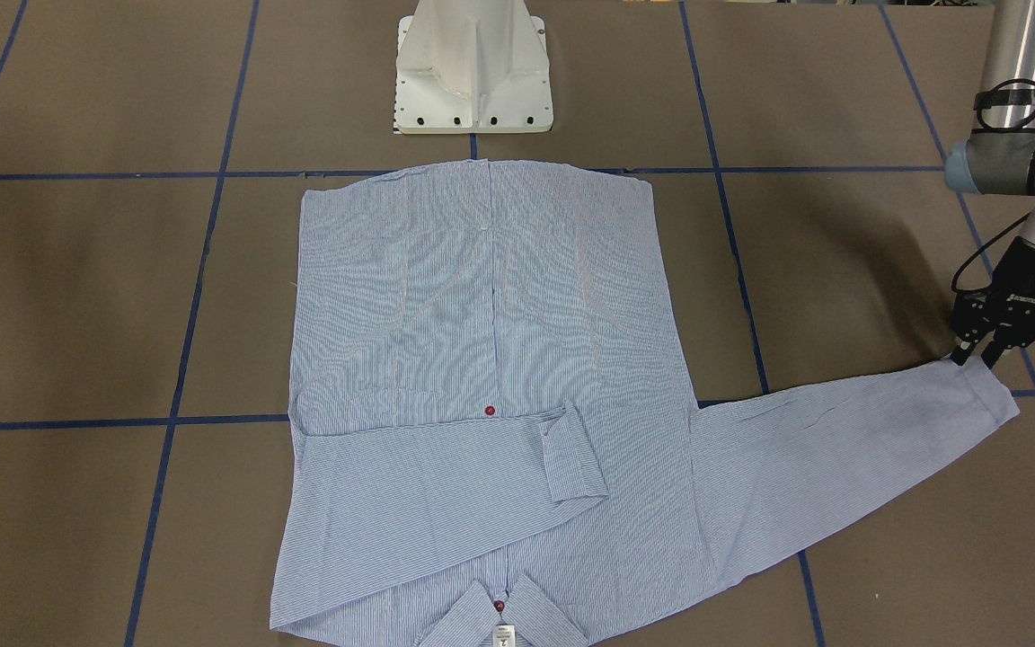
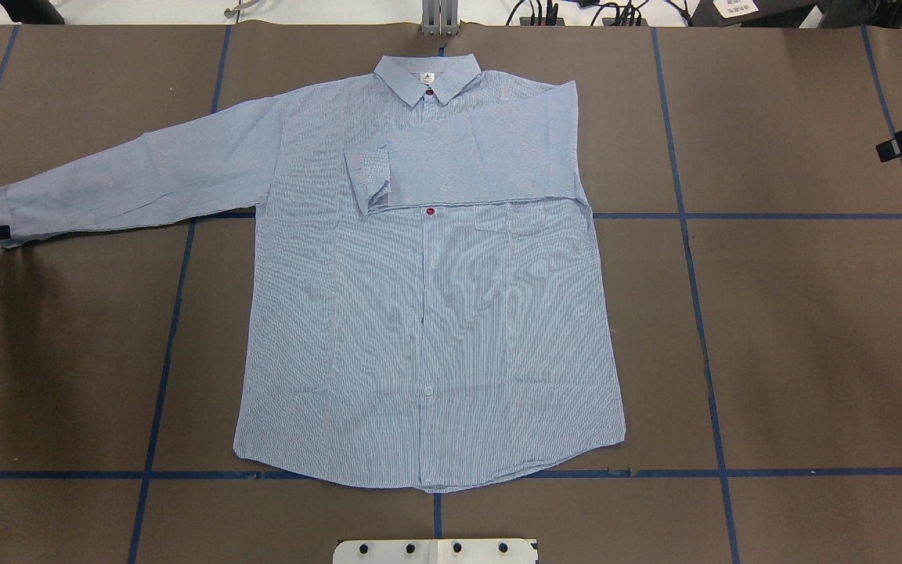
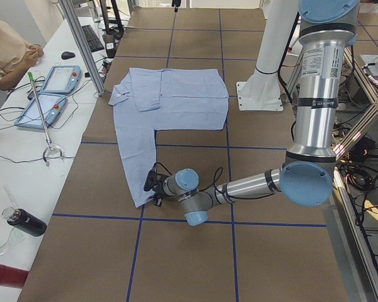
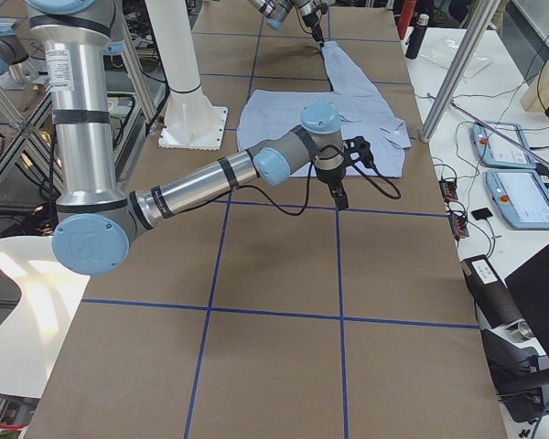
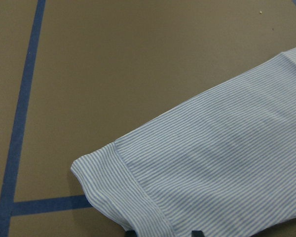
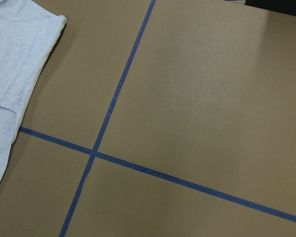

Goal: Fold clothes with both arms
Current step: 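Lower the left gripper to the other sleeve cuff and grasp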

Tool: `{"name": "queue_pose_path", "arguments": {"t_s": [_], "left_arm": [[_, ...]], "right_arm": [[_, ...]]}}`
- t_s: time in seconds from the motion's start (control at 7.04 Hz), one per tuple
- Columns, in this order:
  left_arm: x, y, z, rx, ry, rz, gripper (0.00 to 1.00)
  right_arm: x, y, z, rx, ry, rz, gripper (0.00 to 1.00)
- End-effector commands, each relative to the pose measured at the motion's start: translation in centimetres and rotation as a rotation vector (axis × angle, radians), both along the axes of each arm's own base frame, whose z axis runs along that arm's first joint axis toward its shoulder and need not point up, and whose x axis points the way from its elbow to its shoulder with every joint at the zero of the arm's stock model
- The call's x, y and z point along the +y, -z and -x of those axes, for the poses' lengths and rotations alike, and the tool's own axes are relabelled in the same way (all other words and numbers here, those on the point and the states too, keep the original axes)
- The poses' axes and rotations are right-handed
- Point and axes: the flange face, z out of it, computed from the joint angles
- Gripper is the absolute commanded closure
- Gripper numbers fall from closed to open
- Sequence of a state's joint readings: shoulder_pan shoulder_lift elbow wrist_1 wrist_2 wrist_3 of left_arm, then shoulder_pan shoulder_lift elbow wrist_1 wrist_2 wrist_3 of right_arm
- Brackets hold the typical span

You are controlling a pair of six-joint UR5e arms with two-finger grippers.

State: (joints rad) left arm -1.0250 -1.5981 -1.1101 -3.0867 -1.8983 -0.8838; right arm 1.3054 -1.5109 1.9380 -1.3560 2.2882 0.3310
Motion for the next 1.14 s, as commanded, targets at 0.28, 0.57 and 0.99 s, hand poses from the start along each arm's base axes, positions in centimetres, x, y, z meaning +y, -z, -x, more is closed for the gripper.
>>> {"name": "queue_pose_path", "arguments": {"t_s": [0.28, 0.57, 0.99], "left_arm": [[-0.5, 6.3, -1.3, 0.096, -0.119, -0.048, 1.0], [-3.0, 13.8, -2.6, 0.102, -0.112, -0.048, 1.0], [-7.8, 29.1, -6.0, 0.135, -0.123, -0.1, 1.0]], "right_arm": [[0.1, 0.3, 0.0, -0.003, -0.004, -0.002, 0.0], [0.1, 0.4, 0.0, -0.004, -0.005, -0.003, 0.0], [0.1, 0.4, 0.0, -0.004, -0.005, -0.001, 0.0]]}}
